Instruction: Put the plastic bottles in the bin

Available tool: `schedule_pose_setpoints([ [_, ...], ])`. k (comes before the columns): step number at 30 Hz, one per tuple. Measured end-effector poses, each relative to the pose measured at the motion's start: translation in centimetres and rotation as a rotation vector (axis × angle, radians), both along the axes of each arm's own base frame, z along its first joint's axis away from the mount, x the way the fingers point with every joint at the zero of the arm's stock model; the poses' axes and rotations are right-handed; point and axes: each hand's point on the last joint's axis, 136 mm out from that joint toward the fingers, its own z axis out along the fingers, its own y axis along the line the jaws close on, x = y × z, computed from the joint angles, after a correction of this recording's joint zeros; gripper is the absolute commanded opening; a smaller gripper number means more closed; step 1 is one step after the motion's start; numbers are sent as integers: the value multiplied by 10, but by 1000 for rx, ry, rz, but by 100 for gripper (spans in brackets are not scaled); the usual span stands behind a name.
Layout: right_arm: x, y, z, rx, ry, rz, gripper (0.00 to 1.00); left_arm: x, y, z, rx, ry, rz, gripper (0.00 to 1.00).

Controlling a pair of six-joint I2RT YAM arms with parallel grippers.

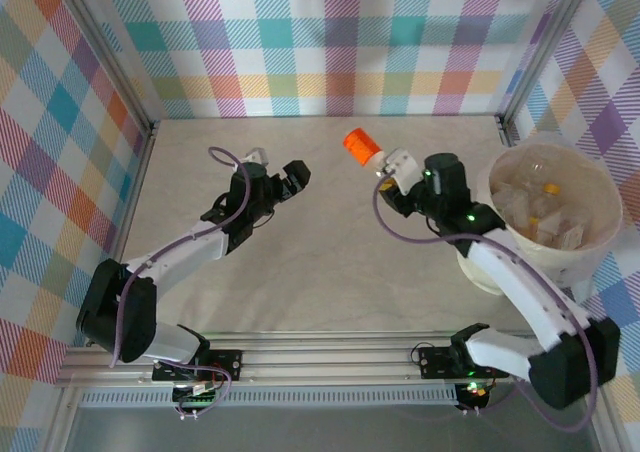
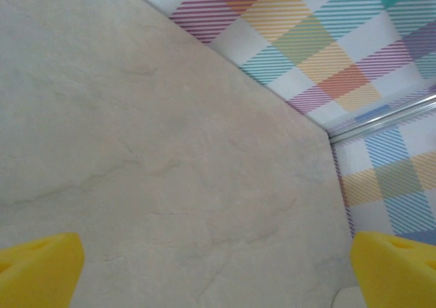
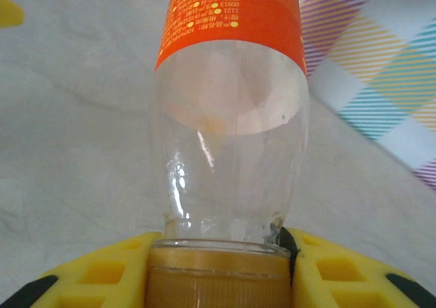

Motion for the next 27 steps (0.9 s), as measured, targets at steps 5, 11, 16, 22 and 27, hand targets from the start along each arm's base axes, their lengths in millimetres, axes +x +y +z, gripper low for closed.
schedule_pose_setpoints([
  [5, -12, -43, 36, -71, -83, -170, 22, -6, -13, 1, -3, 1, -35, 100],
  [11, -21, -102, 78, -213, -197, -410, 22, -4, -31, 11, -17, -13, -73, 100],
  [16, -46, -146, 118, -226, -298, -572, 22, -3, -40, 22, -30, -30, -92, 100],
  [22, -74, -181, 141, -270, -315, -713, 22, -4, -48, 28, -35, -39, -107, 100],
  [27, -96, -210, 134, -384, -256, -834, 22, -3, -50, 30, -33, -34, -111, 100],
])
